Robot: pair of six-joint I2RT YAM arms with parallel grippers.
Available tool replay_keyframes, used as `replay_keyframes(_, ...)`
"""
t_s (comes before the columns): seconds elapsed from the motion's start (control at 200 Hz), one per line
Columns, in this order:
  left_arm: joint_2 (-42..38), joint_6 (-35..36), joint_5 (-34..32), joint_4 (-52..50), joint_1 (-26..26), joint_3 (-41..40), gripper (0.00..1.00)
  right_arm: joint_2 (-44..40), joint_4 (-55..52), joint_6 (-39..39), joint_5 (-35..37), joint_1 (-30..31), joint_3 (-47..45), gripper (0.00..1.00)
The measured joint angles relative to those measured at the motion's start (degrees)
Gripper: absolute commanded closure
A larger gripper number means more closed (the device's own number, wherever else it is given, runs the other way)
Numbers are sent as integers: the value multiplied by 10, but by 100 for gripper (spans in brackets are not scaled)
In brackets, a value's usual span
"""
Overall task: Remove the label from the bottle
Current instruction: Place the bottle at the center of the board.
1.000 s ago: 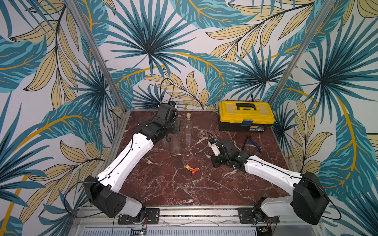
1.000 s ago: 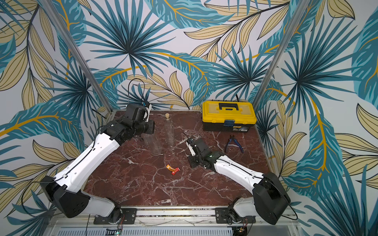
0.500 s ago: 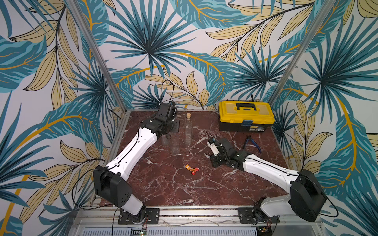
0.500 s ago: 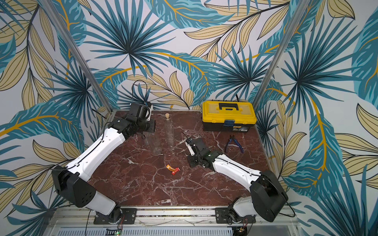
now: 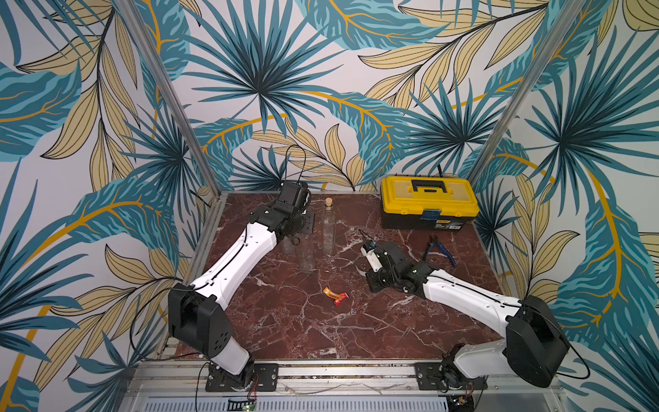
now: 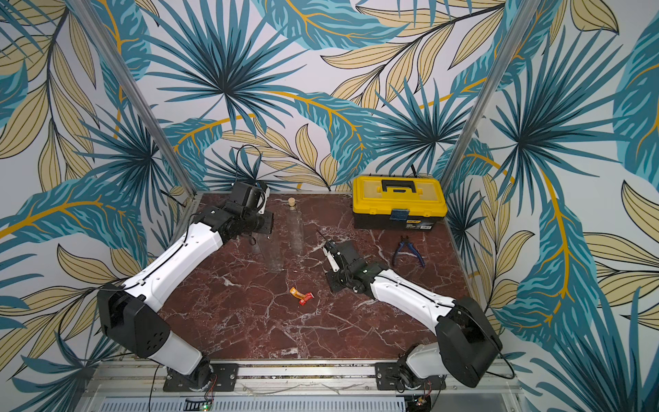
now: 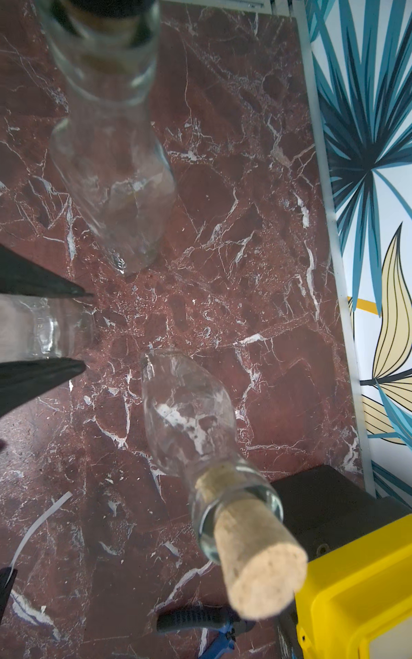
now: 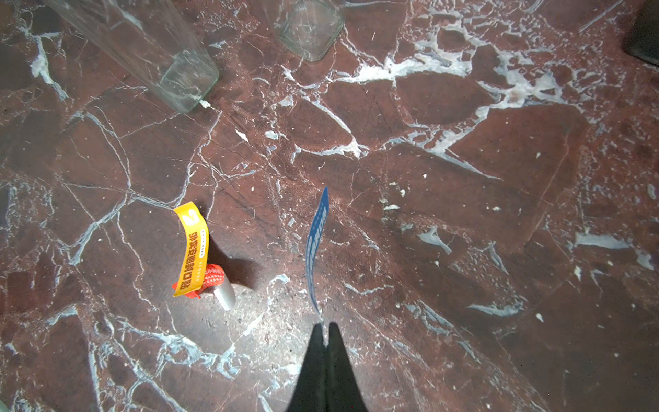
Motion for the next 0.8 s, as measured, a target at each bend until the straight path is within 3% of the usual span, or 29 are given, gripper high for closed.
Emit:
replay_keyframes(0.09,0,-2,1,1,0,-2,66,0,0,0,0,0,0,100)
replay_keyframes(0.23,-1,-7,3,9,0,-5,55,0,0,0,-2,0,0,100)
replay_keyframes(0.431,-3,-14,4,16,0,-12,47,0,0,0,-3,0,0,100)
replay_keyframes(0.801,-27,-14,3,17,0,-15,44,0,0,3,-4,0,0,100)
